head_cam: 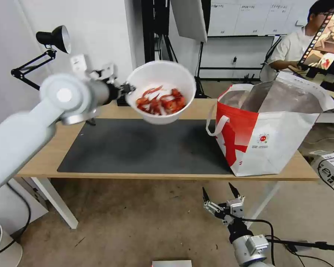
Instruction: Pick up the trash from the table and place it into the takeout bag.
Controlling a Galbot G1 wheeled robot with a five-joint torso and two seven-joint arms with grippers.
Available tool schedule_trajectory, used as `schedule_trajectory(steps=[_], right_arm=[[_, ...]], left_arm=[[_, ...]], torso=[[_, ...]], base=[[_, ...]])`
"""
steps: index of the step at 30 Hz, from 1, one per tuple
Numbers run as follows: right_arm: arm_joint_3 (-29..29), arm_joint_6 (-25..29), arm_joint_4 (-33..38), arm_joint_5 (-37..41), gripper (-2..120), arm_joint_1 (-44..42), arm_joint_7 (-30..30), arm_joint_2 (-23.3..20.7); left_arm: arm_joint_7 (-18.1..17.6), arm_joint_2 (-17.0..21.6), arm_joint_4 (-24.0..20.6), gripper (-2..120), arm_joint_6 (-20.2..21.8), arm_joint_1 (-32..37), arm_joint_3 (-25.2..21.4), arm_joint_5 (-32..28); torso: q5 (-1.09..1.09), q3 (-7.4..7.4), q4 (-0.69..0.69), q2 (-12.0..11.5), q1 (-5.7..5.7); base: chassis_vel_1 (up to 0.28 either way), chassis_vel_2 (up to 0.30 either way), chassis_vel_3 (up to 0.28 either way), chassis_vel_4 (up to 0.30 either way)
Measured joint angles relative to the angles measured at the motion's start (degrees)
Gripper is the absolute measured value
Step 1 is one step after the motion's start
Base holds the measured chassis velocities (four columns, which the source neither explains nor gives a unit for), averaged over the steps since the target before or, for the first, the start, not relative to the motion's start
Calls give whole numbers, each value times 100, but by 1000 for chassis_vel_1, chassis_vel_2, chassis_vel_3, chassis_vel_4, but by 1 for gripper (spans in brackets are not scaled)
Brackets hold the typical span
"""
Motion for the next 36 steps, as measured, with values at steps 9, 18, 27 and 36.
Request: schedule_trajectory(steps=[9, 18, 27, 36], right_arm=[[0, 0, 0, 0, 100, 0, 0, 0], [0, 0, 0, 0, 100, 1, 0, 0], [0, 0, 0, 0, 100, 1, 0, 0], [-1, 1, 0, 0, 100, 1, 0, 0]], left_arm=[[-197, -1096, 724, 0, -249, -653, 442, -51], [-225, -2162, 1507, 0, -378, -934, 709, 4], [-271, -2875, 2007, 0, -477, -1074, 852, 199], [-445, -3624, 2639, 0, -620, -1225, 1248, 526]], torso=[[0, 0, 1, 0, 0], [1, 0, -1, 0, 0], [0, 0, 0, -1, 0], [0, 0, 0, 0, 0]], base=[[0, 0, 0, 0], [0, 0, 0, 0], [0, 0, 0, 0], [0, 0, 0, 0]])
